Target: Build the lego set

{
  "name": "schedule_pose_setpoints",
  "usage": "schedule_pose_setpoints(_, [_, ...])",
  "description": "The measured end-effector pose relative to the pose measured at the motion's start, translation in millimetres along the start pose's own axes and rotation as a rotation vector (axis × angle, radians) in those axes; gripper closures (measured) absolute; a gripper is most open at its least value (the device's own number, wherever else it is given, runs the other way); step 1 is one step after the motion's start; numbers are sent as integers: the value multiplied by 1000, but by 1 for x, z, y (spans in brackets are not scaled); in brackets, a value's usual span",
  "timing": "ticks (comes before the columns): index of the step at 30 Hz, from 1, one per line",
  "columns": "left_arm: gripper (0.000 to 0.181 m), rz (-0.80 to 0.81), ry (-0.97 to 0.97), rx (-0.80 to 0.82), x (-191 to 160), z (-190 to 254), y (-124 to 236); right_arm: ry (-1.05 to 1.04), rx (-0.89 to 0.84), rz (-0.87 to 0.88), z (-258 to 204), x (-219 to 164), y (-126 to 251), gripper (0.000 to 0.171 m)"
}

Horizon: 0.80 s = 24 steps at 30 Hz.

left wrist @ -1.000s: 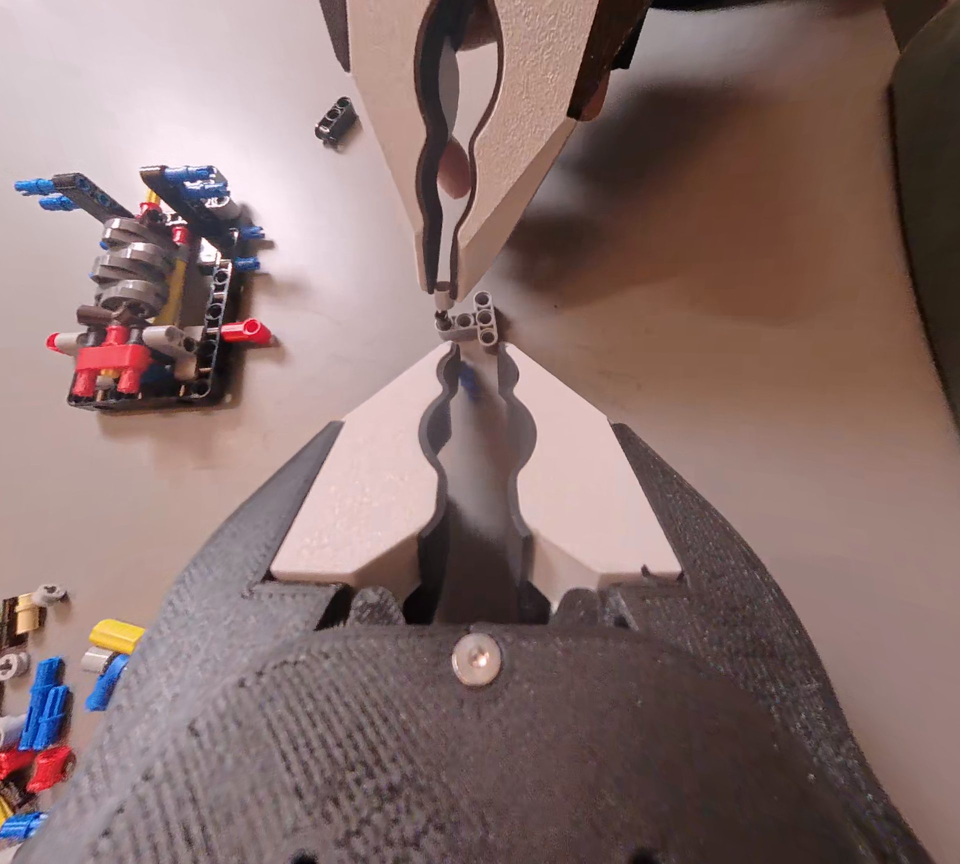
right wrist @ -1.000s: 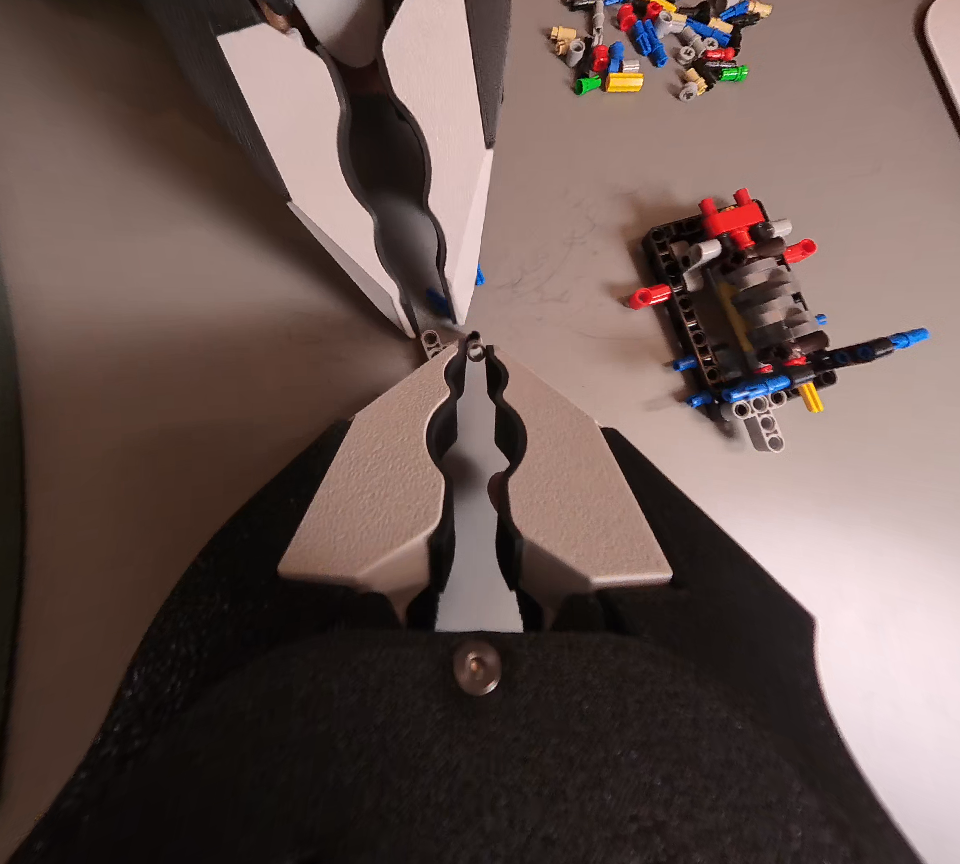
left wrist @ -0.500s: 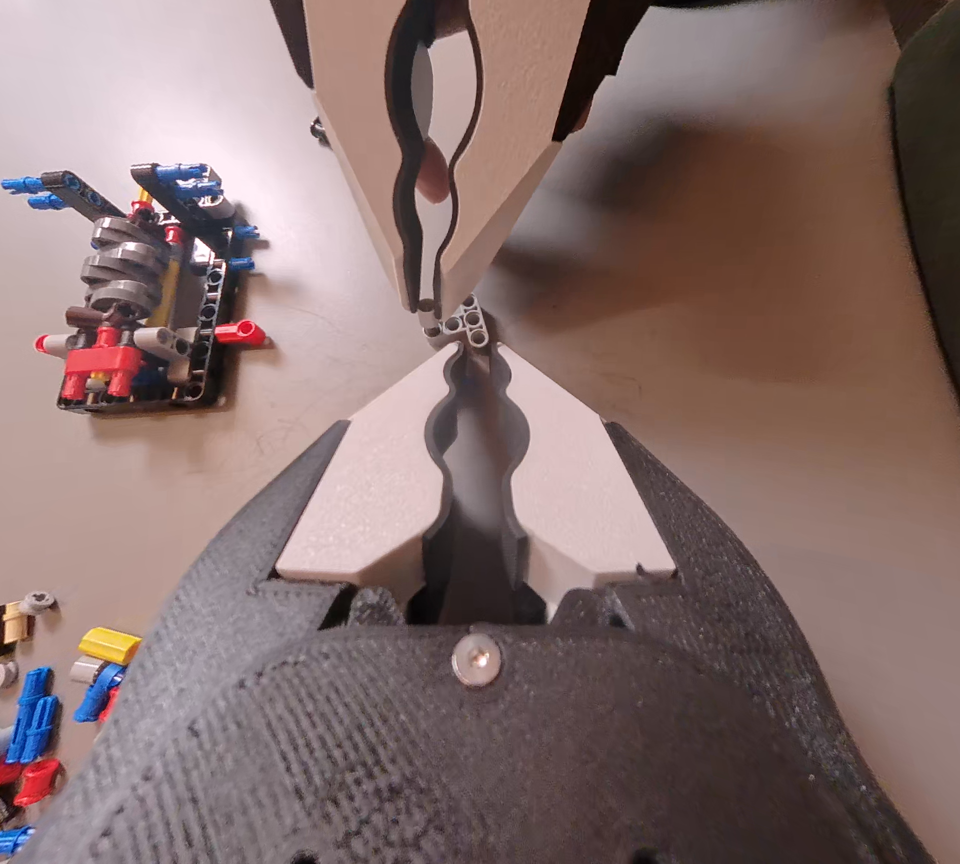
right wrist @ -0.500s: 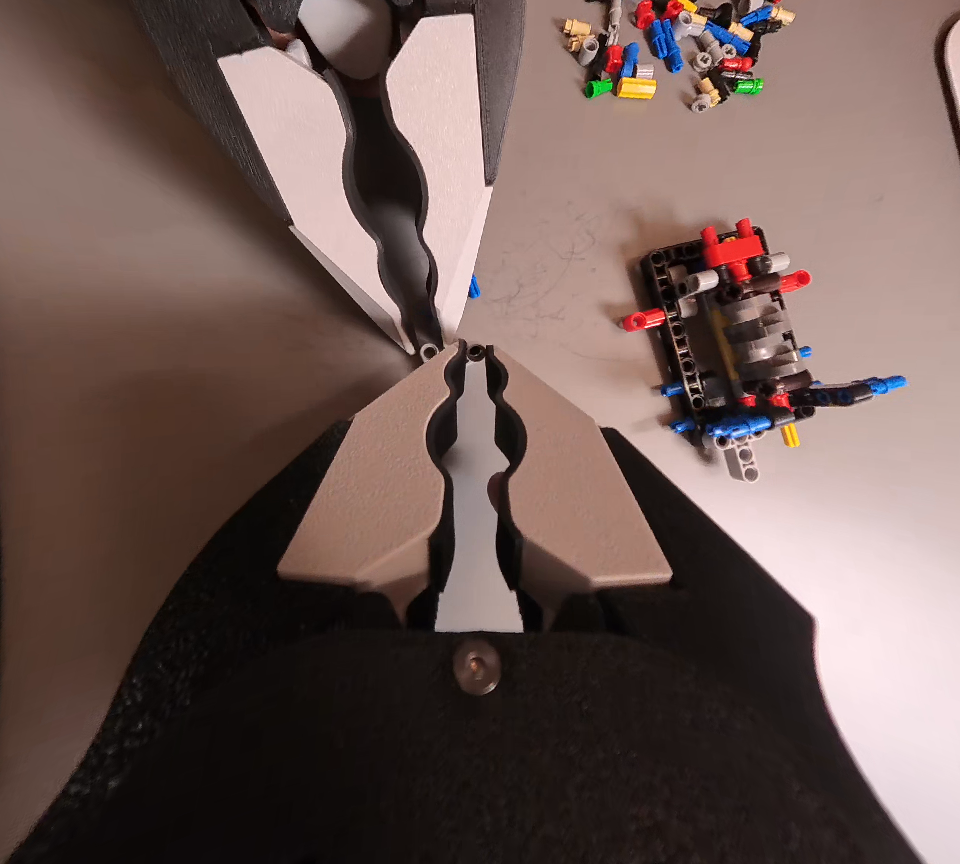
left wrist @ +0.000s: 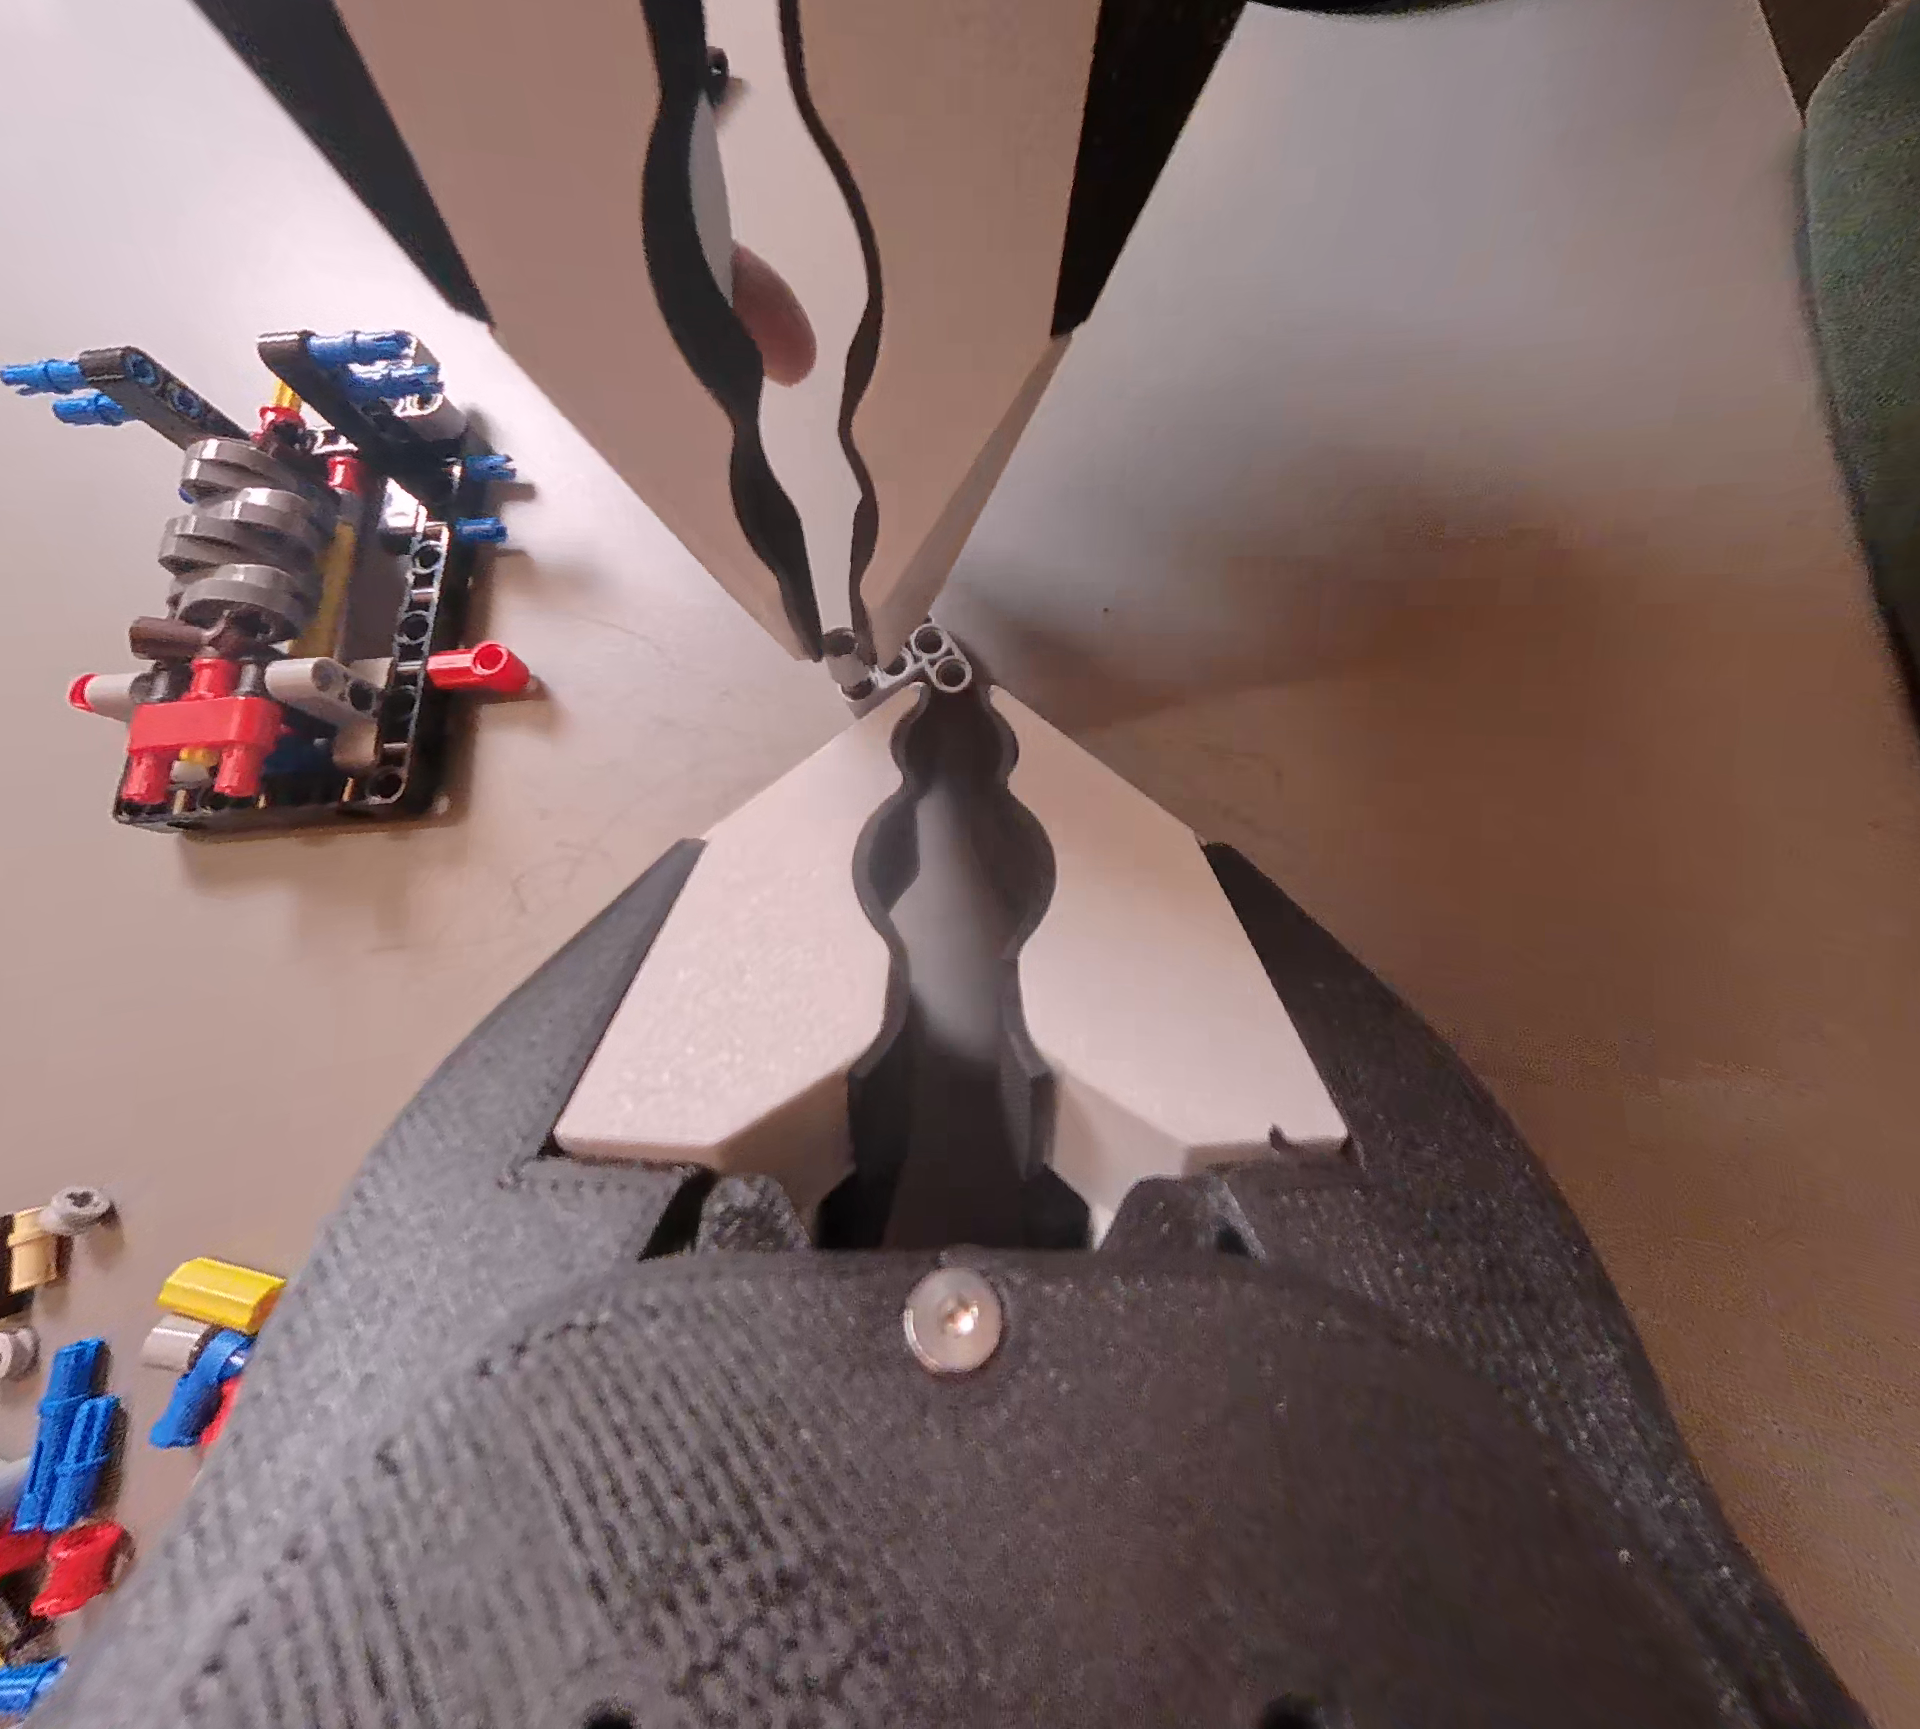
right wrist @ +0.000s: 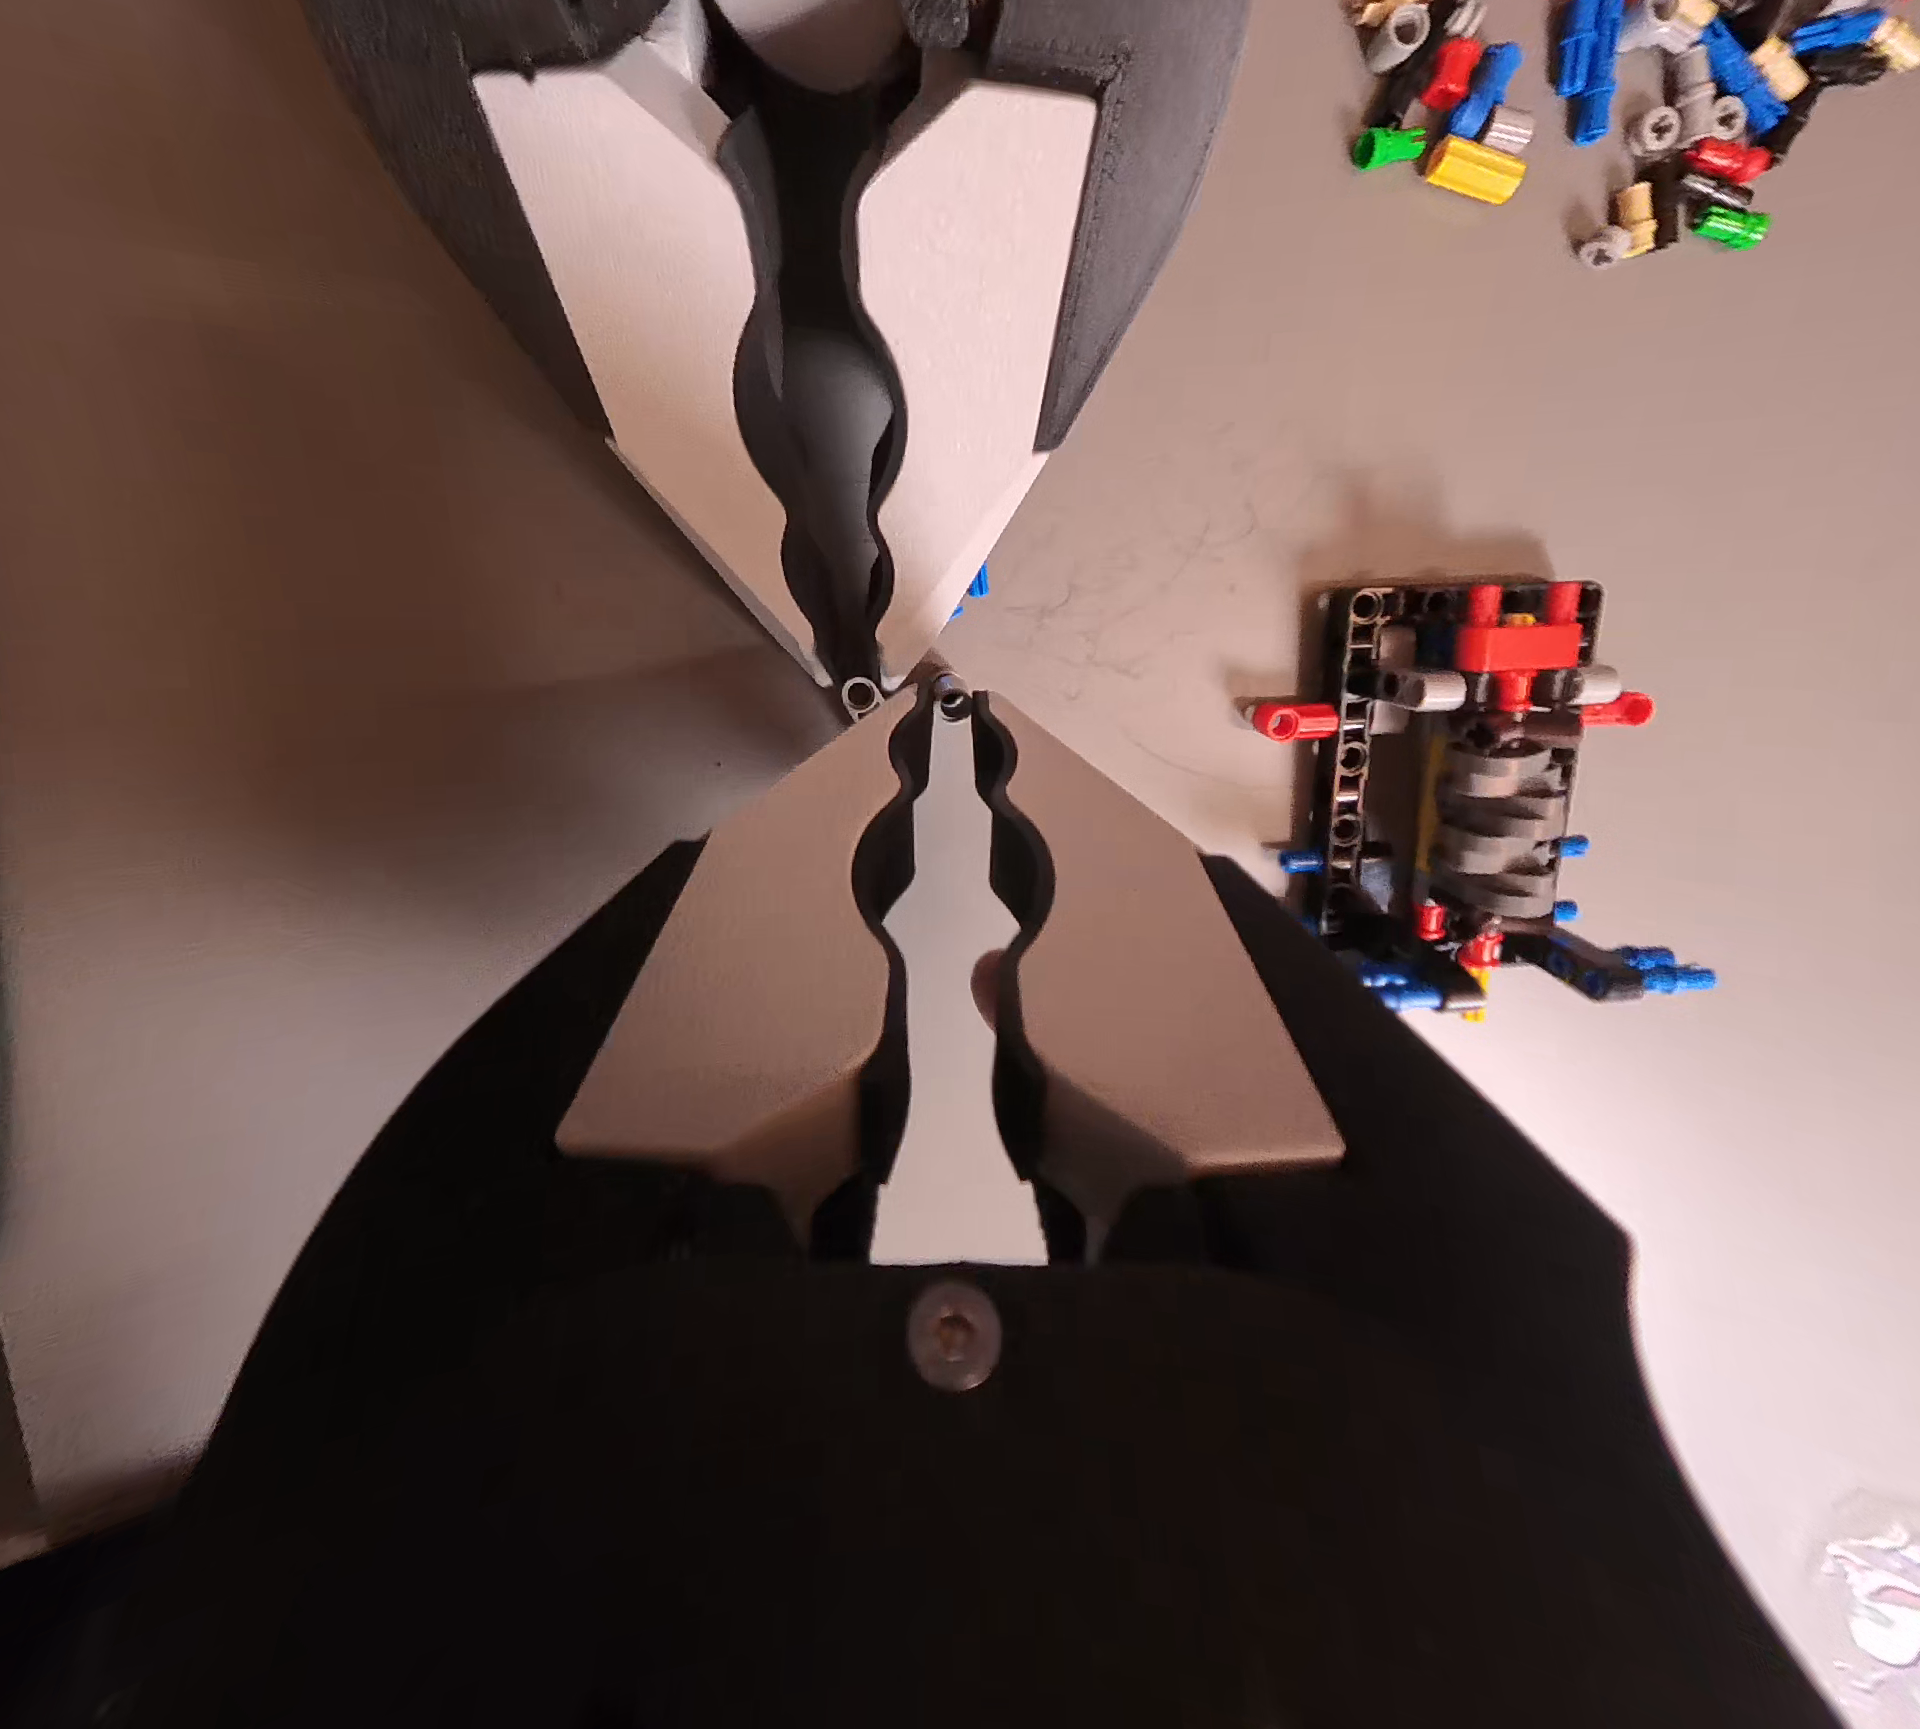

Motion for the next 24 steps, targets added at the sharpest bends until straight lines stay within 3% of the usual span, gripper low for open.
schedule_pose_setpoints(1, [174, -1, -6, 5, -1, 0, 1, 16, 2, -17, 1, 2, 0, 166])
schedule_pose_setpoints(14, [169, 34, 37, 15, -15, -12, 26, 108, 31, -123, 3, 15, -5, 166])
schedule_pose_setpoints(19, [167, 41, 36, 36, -13, -13, 23, 55, 51, -29, 5, 11, 2, 166])
schedule_pose_setpoints(24, [169, 213, 140, 29, -6, -20, 35, -51, 124, 260, 4, 2, 16, 166])
Point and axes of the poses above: each gripper's, where its closed fingertips meet, y back along the fingers, x out of its top, z = x × y across the jaws, the point moved 9 cm from there along y, back along the fingers, and after that the axes turned 15 degrees about -y, right-handed, at the moved point
